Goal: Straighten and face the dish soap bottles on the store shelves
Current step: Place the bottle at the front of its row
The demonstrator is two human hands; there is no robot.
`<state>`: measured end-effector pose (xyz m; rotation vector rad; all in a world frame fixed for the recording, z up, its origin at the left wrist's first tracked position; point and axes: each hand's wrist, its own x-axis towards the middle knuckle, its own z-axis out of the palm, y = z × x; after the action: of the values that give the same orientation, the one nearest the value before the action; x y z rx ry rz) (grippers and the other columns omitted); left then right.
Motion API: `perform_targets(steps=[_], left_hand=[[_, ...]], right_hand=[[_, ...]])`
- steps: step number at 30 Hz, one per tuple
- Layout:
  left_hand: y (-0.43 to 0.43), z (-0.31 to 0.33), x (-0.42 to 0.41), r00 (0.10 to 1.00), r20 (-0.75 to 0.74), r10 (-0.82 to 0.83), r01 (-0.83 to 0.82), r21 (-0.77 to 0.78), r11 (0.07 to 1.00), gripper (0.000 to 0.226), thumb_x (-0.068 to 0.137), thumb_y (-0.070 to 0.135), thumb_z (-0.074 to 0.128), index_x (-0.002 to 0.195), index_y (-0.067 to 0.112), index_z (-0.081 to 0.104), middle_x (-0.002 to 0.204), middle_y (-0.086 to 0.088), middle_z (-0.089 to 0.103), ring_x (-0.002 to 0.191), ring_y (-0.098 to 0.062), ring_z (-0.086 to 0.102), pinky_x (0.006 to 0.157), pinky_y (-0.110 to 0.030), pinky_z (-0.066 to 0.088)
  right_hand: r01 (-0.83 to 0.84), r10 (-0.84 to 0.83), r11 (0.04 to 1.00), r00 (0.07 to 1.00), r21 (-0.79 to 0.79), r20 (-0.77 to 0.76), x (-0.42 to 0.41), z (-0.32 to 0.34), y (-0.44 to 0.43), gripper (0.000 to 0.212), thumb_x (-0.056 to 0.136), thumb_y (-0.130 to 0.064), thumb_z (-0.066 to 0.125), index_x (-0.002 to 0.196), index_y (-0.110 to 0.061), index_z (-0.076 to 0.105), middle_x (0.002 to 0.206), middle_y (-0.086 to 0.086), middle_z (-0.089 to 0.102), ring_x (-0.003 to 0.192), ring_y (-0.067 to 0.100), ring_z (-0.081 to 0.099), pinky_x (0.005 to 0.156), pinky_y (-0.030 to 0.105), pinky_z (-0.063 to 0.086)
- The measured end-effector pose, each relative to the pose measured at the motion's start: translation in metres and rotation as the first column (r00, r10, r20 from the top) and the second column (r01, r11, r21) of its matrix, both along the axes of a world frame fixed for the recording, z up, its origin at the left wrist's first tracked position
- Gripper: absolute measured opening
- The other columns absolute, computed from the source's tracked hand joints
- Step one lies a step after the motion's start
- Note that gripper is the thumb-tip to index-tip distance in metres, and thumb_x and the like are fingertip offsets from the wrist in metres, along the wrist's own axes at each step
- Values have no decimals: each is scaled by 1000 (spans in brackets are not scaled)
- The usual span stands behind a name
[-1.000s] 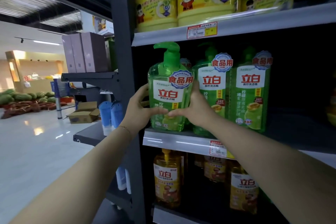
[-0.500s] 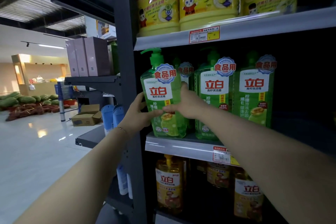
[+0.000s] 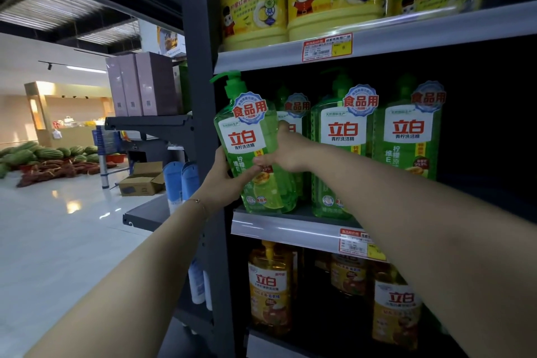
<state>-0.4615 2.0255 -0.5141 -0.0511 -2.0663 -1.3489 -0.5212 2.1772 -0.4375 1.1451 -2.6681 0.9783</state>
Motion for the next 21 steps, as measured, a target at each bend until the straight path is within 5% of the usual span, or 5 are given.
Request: perform_targets(steps=[11, 16, 21], left_hand=[[0, 0, -1, 1000, 3, 16, -17, 76, 997, 60, 90, 23, 66, 136, 18, 28, 128, -3, 59, 113, -21, 62, 73, -23, 54], [2, 1, -4, 998, 13, 56, -57, 71, 996, 61, 89, 25, 68, 134, 20, 26, 127, -1, 58, 113, -18, 61, 96, -47, 52], [9, 2, -2, 997, 3, 78, -78, 24, 997, 60, 88, 23, 68, 132, 16, 28, 123, 3, 58, 111, -14, 61, 99, -45, 50]], right_hand=[[-32, 32, 999, 999, 43, 9, -5, 5, -5, 101, 85, -46, 65, 150, -11, -5, 146, 16, 39, 125, 31, 47, 105, 41, 40], [-55, 57, 998, 997, -37, 42, -7, 0, -5, 91, 86, -41, 65, 148, -12, 5, 137, 13, 49, 117, 28, 52, 101, 39, 43], [-74, 82, 992, 994, -103, 79, -3, -7, 2, 87, 89, -35, 64, 148, -10, 5, 136, 11, 51, 118, 27, 53, 95, 32, 41]])
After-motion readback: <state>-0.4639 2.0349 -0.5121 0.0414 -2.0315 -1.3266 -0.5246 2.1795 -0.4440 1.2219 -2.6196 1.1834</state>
